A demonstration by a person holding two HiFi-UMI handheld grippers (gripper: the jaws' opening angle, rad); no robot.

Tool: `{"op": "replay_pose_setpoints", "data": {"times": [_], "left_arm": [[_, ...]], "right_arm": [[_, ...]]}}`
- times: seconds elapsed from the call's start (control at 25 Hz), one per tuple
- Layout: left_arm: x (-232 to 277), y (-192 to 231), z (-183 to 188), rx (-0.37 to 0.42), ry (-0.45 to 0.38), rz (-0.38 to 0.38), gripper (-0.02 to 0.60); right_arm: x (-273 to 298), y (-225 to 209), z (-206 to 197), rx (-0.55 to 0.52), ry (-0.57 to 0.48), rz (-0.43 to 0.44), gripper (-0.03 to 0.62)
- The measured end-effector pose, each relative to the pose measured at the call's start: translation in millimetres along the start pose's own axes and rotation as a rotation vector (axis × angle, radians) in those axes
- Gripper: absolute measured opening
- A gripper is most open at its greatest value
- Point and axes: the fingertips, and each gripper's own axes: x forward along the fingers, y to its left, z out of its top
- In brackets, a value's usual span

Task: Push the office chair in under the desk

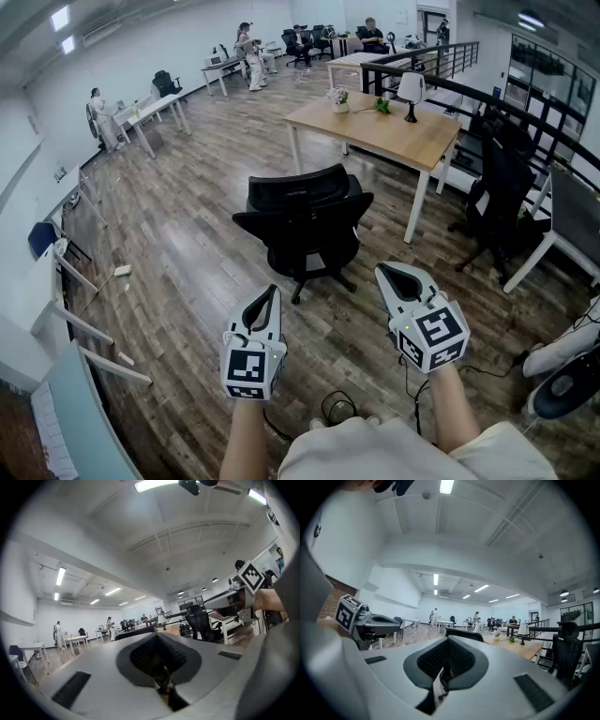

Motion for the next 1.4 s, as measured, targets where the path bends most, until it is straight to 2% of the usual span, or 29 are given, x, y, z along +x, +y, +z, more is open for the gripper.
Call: {"op": "replay_pose_setpoints", "data": {"times": [0.12, 0.36, 0.76, 0.84, 1.12, 1.2, 1.32, 1.4], "left_arm": [[-1, -3, 1, 0.002, 0.001, 0.000, 0.005], [1, -12, 2, 0.007, -0.001, -0.016, 0.005], [2, -23, 5, 0.004, 0.016, -0.008, 0.005], [0, -30, 5, -0.002, 0.021, -0.001, 0.005], [3, -44, 3, 0.017, 0.049, 0.026, 0.003], [10, -40, 6, 0.017, 0.043, 0.044, 0.002], [26, -18, 9, -0.042, 0.003, 0.072, 0.002], [39, -4, 4, -0.052, 0.000, 0.082, 0.002]], "right_arm": [[-2, 4, -3, -0.033, 0.016, 0.010, 0.020], [-6, -2, -5, -0.021, 0.024, -0.005, 0.020], [-17, -18, 0, 0.047, -0.026, 0.024, 0.018], [-23, -23, -4, 0.078, -0.026, 0.032, 0.018], [-25, -40, -17, 0.084, -0.007, 0.027, 0.018], [-18, -49, -17, 0.096, -0.019, 0.021, 0.018], [0, -62, -12, 0.108, -0.051, 0.012, 0.018], [16, -69, -12, 0.108, -0.056, 0.001, 0.018]]}}
